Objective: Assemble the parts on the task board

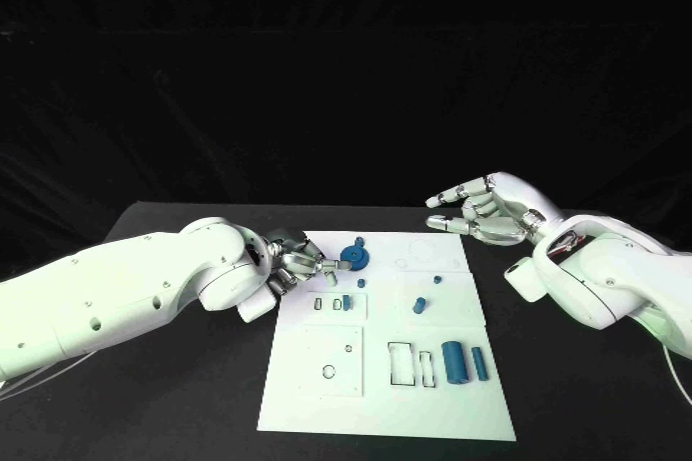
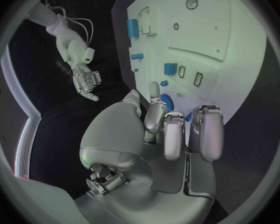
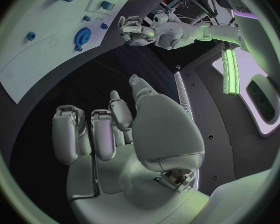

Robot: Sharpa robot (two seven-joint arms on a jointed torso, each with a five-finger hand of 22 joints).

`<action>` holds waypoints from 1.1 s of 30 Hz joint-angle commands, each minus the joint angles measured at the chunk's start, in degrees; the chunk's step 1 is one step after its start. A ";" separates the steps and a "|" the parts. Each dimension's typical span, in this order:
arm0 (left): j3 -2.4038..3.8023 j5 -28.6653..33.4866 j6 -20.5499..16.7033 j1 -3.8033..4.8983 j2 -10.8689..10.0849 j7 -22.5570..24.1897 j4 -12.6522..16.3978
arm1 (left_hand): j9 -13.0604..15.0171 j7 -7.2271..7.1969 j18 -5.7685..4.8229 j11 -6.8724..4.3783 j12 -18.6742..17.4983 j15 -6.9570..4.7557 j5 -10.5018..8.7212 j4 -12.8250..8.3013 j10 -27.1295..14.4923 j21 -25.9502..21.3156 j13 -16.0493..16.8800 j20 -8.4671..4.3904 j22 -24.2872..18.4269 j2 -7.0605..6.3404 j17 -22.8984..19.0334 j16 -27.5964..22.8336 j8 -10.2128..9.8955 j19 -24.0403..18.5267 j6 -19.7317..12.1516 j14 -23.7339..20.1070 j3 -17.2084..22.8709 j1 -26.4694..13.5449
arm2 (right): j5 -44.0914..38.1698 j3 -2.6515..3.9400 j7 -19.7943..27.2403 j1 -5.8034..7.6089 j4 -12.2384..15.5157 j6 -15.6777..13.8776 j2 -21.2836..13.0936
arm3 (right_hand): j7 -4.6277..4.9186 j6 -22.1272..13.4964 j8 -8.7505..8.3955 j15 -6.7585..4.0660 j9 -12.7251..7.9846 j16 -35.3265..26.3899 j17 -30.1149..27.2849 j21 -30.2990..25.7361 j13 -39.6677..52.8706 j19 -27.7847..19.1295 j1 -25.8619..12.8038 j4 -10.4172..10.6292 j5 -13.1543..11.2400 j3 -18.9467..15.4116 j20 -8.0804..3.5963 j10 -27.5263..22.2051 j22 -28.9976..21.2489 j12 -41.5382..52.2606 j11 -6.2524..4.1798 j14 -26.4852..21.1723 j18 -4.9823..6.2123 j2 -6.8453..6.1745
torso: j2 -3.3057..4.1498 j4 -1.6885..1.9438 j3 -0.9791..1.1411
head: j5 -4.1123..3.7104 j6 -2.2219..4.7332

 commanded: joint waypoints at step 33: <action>-0.92 -18.79 16.69 1.82 12.49 -16.63 -8.92 | 9.21 -0.52 -2.03 -0.55 1.14 -0.54 -3.20 0.26 -0.01 2.61 1.29 -0.98 12.09 2.10 15.05 0.17 6.89 4.83 -5.11 5.94 -5.52 -2.28 | -0.39 -0.46 -2.15 0.04 -1.19 0.41 0.83 | 0.06 0.08 0.37 0.25 0.19 -0.62 3.00 -0.48 -0.22 -0.36 0.20 -0.18 0.55 -0.64 0.05 -0.18 2.80 -0.15 -0.21 3.27 0.96 0.04 | -0.28 -0.11 0.05 | 0.59 -1.21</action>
